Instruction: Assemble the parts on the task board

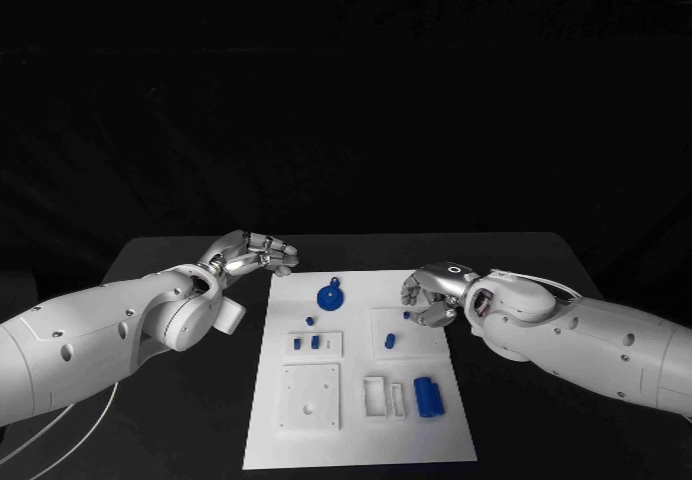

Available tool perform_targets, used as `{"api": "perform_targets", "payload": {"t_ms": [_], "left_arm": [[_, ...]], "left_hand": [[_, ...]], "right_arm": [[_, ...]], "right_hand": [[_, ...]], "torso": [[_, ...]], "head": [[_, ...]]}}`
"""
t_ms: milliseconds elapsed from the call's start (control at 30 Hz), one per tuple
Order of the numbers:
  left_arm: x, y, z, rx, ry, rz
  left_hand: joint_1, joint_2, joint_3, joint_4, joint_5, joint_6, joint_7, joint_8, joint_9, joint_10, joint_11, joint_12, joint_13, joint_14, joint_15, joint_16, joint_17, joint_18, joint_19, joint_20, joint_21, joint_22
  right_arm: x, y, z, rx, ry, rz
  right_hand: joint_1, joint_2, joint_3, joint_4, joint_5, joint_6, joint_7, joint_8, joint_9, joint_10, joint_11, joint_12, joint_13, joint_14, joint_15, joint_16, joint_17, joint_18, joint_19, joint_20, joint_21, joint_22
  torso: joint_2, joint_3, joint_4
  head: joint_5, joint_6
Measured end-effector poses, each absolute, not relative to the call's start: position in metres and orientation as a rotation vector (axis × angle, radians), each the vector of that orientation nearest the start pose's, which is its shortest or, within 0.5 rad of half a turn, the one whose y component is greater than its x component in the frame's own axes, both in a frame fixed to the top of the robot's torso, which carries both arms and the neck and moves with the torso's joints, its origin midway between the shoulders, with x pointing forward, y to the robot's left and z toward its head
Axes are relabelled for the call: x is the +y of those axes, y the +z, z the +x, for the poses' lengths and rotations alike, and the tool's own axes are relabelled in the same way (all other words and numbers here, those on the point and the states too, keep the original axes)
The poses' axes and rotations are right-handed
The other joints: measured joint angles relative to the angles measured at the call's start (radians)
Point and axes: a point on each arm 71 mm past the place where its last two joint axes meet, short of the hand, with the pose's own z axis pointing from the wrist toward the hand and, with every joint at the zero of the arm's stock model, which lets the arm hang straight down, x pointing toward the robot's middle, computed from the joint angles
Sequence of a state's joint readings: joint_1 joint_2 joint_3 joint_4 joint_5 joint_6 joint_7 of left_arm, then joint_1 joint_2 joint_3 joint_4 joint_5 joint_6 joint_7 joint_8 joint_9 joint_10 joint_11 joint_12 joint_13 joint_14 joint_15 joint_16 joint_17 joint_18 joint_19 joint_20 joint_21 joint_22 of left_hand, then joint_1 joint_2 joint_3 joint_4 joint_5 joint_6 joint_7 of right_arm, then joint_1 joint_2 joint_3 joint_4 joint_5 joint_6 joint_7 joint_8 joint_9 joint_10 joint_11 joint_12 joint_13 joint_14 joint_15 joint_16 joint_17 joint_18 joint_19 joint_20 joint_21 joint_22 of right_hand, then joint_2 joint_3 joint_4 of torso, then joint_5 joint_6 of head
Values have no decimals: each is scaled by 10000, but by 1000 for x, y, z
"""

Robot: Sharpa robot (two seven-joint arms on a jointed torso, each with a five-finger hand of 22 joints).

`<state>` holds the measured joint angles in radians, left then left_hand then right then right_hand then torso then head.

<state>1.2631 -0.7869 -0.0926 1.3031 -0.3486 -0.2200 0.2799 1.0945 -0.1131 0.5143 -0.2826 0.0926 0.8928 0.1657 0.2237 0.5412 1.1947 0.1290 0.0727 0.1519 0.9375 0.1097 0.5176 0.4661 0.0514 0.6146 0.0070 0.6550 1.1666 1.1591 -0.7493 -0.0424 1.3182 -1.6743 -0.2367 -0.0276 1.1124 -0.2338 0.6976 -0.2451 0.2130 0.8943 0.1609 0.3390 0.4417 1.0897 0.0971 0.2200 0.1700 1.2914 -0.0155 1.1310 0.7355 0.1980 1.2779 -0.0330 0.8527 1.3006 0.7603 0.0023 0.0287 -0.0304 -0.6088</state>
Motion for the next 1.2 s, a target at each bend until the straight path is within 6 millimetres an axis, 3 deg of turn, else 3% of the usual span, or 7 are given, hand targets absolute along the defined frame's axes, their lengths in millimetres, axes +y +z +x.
{"api": "perform_targets", "payload": {"t_ms": [133,367,767,867,900,1200], "left_arm": [[239,-180,530,15834,-13017,-7751],[241,-179,530,15727,-13121,-7872],[240,-179,529,15695,-13177,-7933],[240,-179,529,15695,-13181,-7939],[240,-179,529,15695,-13183,-7941],[240,-179,529,15710,-13221,-7945]], "left_hand": [[0,0,-68,-9,0,-35,36,0,-22,-90,17,0,-70,-236,124,-329,-38,-54,-90,89,-122,-5],[1,0,-68,-9,0,-70,71,0,-38,-150,23,0,-88,-236,124,-377,-37,-54,-125,125,-131,-4],[1,-1,-97,20,0,-70,71,0,-38,-186,59,0,-98,-236,123,-378,-37,-55,-125,126,-168,-3],[1,-1,-97,20,0,-70,71,0,-37,-185,58,0,-98,-236,123,-415,-37,-56,-125,126,-168,-3],[1,-1,-97,20,0,-70,71,0,-37,-185,59,0,-98,-236,123,-415,-37,-56,-125,126,-168,-3],[-35,36,-124,47,0,-70,71,0,-42,-185,59,0,-106,-235,122,-415,-25,-56,-124,126,-168,-3]], "right_arm": [[-203,-226,507,16993,4743,-4206],[-201,-231,507,16986,4502,-4408],[-195,-238,507,16956,4384,-4592],[-193,-238,507,16912,4352,-4634],[-192,-239,507,16892,4331,-4651],[-189,-240,507,16674,4095,-4795]], "right_hand": [[13,-85,51,52,-39,-39,38,-60,-53,-31,32,-234,-179,112,46,180,80,0,124,-85,70,44],[14,-85,97,98,-87,-43,40,-60,-70,40,98,-325,-313,131,33,256,105,-2,194,-84,70,70],[53,-124,206,205,-344,-16,15,-60,-79,282,10,-382,-369,174,18,338,104,-51,279,-101,70,69],[272,94,640,355,-1229,318,-105,75,-40,714,-128,-234,-316,115,-60,338,103,-55,283,-102,70,69],[308,70,864,442,-1444,371,-149,86,-39,806,-149,-229,-299,119,-106,338,103,-56,311,-96,74,68],[331,46,1433,661,-1587,737,-272,146,-48,1083,-331,-227,-238,131,-187,425,93,-58,356,-101,186,67]], "torso": [[12,6,-1],[13,1,6],[9,-12,5],[6,-12,5],[5,-12,4],[2,-14,0]], "head": [[26,-33],[57,-123],[102,-188],[104,-202],[104,-206],[109,-242]]}}
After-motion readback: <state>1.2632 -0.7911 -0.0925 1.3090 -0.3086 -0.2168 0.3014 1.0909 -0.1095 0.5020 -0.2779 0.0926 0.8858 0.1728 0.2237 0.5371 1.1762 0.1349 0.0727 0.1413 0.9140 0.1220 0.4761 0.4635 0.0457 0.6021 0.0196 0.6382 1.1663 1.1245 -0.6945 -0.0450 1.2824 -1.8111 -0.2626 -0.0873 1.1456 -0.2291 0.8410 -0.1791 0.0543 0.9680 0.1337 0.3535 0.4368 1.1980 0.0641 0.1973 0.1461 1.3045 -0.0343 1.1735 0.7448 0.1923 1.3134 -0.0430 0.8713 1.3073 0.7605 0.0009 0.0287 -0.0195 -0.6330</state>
